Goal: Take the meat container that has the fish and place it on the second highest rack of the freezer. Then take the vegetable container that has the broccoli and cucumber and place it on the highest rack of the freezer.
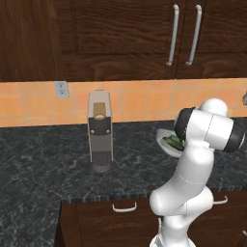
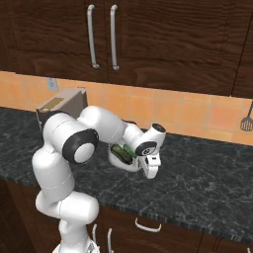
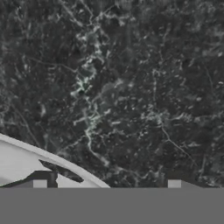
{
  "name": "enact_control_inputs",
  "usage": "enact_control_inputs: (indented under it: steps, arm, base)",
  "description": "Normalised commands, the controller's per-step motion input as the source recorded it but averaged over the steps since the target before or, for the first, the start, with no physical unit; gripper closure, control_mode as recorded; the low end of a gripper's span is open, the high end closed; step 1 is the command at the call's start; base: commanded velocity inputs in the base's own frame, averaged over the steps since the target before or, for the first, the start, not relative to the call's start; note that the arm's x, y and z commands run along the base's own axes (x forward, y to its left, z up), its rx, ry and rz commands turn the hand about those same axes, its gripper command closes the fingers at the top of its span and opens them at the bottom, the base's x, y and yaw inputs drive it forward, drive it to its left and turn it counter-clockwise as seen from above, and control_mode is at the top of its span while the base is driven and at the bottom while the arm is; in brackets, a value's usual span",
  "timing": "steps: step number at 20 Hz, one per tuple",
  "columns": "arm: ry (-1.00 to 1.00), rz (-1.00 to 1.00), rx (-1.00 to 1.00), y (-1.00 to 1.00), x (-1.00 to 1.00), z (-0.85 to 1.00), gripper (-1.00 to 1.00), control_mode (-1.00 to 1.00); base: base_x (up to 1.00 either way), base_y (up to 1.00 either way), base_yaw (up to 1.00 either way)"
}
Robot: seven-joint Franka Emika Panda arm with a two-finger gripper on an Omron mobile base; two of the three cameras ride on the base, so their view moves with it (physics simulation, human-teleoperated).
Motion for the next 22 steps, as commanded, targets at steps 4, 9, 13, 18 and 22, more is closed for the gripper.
enact_control_inputs:
  steps: [4, 9, 13, 18, 22]
  arm:
    - [0.00, 0.00, 0.00, 0.00, -0.12, -0.14, 1.00, -1.00]
    - [-0.14, 0.00, 0.00, 0.06, -0.36, -0.05, 1.00, -1.00]
    - [-0.48, 0.02, -0.01, 0.20, -0.82, 0.13, 1.00, -1.00]
    - [-0.54, 0.00, -0.05, 0.33, -0.72, 0.16, 1.00, -1.00]
    - [-0.38, 0.01, -0.04, 0.32, -0.74, 0.58, 1.00, -1.00]
  base:
    - [0.00, 0.00, 0.00]
    - [0.00, 0.00, 0.00]
    - [0.00, 0.00, 0.00]
    - [0.00, 0.00, 0.00]
    - [0.00, 0.00, 0.00]
